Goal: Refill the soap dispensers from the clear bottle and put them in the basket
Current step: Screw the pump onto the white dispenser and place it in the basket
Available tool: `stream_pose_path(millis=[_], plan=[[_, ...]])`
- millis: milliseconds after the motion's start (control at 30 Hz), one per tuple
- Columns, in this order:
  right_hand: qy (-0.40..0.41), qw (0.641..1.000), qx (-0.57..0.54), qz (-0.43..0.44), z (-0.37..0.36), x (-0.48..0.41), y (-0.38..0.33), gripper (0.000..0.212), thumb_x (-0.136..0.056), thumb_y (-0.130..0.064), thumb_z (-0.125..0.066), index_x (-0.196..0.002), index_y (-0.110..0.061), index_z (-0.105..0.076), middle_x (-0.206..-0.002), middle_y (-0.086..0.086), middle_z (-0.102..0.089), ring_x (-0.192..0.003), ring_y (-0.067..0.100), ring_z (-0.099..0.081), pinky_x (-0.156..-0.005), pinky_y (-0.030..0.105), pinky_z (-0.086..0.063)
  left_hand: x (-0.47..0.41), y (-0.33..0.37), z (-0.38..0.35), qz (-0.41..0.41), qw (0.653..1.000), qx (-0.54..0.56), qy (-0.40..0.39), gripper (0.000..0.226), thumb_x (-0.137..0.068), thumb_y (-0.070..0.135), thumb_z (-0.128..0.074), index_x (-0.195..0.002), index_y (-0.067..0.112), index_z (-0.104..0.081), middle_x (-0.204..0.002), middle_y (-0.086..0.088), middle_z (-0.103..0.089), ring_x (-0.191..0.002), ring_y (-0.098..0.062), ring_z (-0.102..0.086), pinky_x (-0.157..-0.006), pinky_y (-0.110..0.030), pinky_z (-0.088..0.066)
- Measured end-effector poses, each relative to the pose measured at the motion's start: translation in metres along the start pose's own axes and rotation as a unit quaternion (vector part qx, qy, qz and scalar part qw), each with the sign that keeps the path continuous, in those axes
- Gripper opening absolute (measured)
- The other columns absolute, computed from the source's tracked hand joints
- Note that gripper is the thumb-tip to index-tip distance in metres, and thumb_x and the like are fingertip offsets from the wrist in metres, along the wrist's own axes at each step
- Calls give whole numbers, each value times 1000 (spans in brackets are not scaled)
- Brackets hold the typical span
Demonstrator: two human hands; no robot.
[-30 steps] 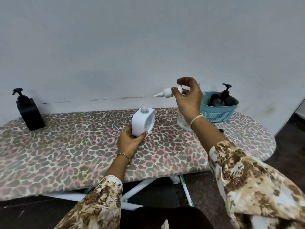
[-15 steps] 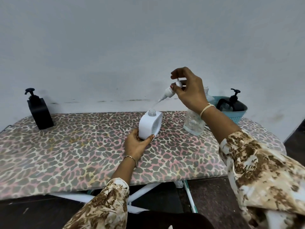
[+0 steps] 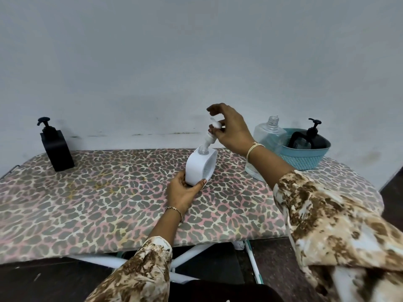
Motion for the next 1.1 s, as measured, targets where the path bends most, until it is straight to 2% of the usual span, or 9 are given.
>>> stream_pose_path(millis=[167,233,300,400,500,667,800,933,1100], plan=[[28,987,-123,-98,-10,-6,4,59,-82,2,-69,-131,-18,-44,-108,1,-62,-75,6,-64,-66,12,-51,-1,-1,0,5,1000,4,-1,50,-67,13,-86,-106,24,-55,-106,-1,-64,-94,-21,-67,-77,-40,-60],[14,983,-141,-117,-16,-6,8,62,-81,2,-70,-134,-18,-42,-104,2,-65,-81,11,-67,-72,17,-55,-2,-1,0,7,1000,8,-1,49,-67,14,-87,-104,25,-56,-109,-3,-65,-96,-22,-67,-78,-43,-60],[-7,980,-145,-134,-24,-4,15,64,-80,1,-71,-134,-18,-43,-101,4,-68,-88,15,-69,-83,28,-57,-2,-2,1,7,1000,6,-1,47,-66,15,-87,-100,28,-57,-107,-2,-66,-98,-24,-67,-80,-45,-59],[-30,978,-137,-157,-34,3,27,58,-79,-10,-77,-129,-21,-49,-98,4,-71,-93,15,-69,-92,36,-54,-3,-1,0,7,1000,10,-3,47,-67,13,-87,-100,26,-57,-101,2,-65,-97,-23,-67,-82,-46,-58],[-65,969,-165,-171,-41,12,35,41,-82,-19,-76,-119,-20,-58,-97,5,-73,-97,15,-68,-95,39,-52,-3,-1,0,11,1000,11,0,44,-65,14,-87,-94,30,-57,-99,4,-65,-95,-24,-68,-79,-46,-59],[-55,960,-212,-177,-49,25,36,33,-83,-6,-73,-113,-12,-60,-108,4,-71,-104,14,-66,-98,35,-51,-3,-1,0,7,1000,-2,4,43,-65,17,-88,-95,28,-59,-100,0,-67,-92,-22,-69,-76,-45,-60],[-7,976,-130,-172,-53,26,33,35,-78,-14,-79,-110,-17,-64,-99,-6,-70,-95,9,-66,-93,30,-52,-2,1,2,3,1000,-9,10,42,-65,17,-88,-91,31,-58,-99,-1,-68,-89,-23,-70,-73,-44,-61],[8,987,16,-158,-55,31,27,42,-76,-33,-81,-112,-15,-68,-96,-4,-62,-84,11,-61,-75,22,-46,0,3,1,1,1000,-8,6,40,-66,15,-87,-90,29,-58,-93,6,-66,-88,-21,-70,-75,-43,-60],[68,980,53,-177,-62,48,29,35,-86,-48,-65,-108,-21,-72,-95,2,-64,-93,21,-60,-87,41,-48,0,4,1,2,1000,-8,5,41,-67,13,-86,-96,22,-59,-92,5,-67,-86,-20,-69,-74,-40,-60]])
Point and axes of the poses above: each hand's wrist, its own x-axis away from the middle knuckle, its own z-axis out of the back of the hand, y = z × x, the point moved 3 cm from there along -x, towards the middle knuckle
